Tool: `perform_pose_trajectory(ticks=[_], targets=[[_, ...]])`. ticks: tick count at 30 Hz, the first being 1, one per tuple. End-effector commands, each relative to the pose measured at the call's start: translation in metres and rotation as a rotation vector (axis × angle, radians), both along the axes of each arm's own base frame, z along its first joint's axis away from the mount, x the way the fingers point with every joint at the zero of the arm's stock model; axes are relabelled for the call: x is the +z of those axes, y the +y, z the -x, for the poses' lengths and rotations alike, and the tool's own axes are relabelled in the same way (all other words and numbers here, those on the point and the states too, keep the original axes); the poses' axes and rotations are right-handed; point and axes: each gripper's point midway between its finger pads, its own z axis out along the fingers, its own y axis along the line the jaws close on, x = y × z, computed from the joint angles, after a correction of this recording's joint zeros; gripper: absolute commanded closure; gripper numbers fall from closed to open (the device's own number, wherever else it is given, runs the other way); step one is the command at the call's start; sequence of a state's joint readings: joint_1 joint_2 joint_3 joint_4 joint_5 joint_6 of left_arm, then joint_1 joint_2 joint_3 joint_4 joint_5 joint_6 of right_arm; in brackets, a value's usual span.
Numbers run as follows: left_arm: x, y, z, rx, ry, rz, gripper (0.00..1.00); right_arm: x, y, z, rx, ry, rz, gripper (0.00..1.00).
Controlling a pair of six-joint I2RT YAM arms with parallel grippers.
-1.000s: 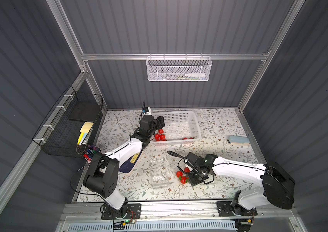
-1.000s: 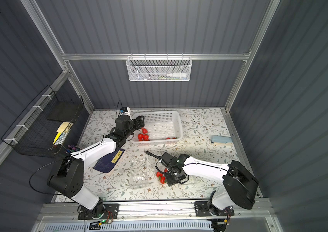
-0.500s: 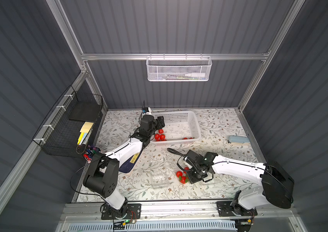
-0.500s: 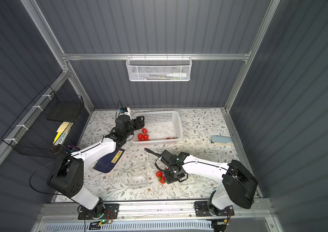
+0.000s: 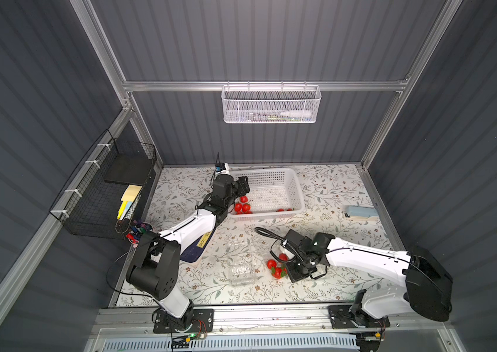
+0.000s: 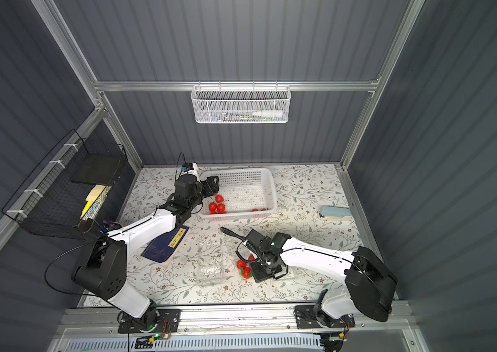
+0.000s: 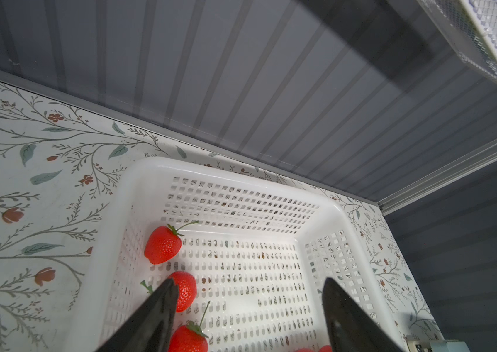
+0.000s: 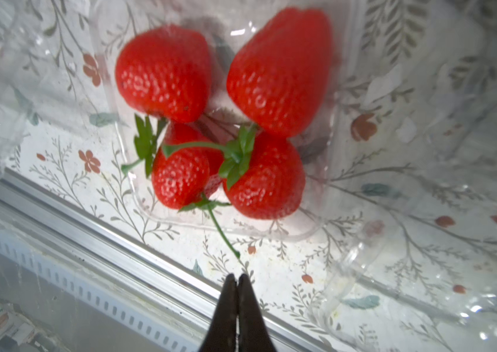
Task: Pack strawberries into containers
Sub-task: Adjust the strawberry in the packing box.
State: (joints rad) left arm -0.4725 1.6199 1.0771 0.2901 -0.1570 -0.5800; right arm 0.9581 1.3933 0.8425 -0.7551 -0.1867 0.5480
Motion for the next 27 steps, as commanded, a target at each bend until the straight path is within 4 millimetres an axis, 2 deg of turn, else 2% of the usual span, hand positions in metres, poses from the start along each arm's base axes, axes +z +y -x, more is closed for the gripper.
perform_pose_trajectory(ticks=[1,4,13,27], targets=[[-0.007,-0.003,0.000,-0.009,0.011,-0.024,0.23,0.000,0.006,0.017,0.012,0.047,-0.049,0.97],[-0.008,-0.003,-0.001,-0.010,0.013,-0.025,0.23,-0.007,0.010,0.019,0.019,0.051,-0.039,0.98],[-0.005,-0.004,-0.002,-0.008,0.008,-0.024,0.23,-0.023,0.008,0.001,0.002,-0.001,0.054,0.98],[-0.007,-0.006,-0.004,-0.011,0.012,-0.025,0.23,-0.010,-0.006,-0.020,-0.043,-0.058,0.090,0.99]])
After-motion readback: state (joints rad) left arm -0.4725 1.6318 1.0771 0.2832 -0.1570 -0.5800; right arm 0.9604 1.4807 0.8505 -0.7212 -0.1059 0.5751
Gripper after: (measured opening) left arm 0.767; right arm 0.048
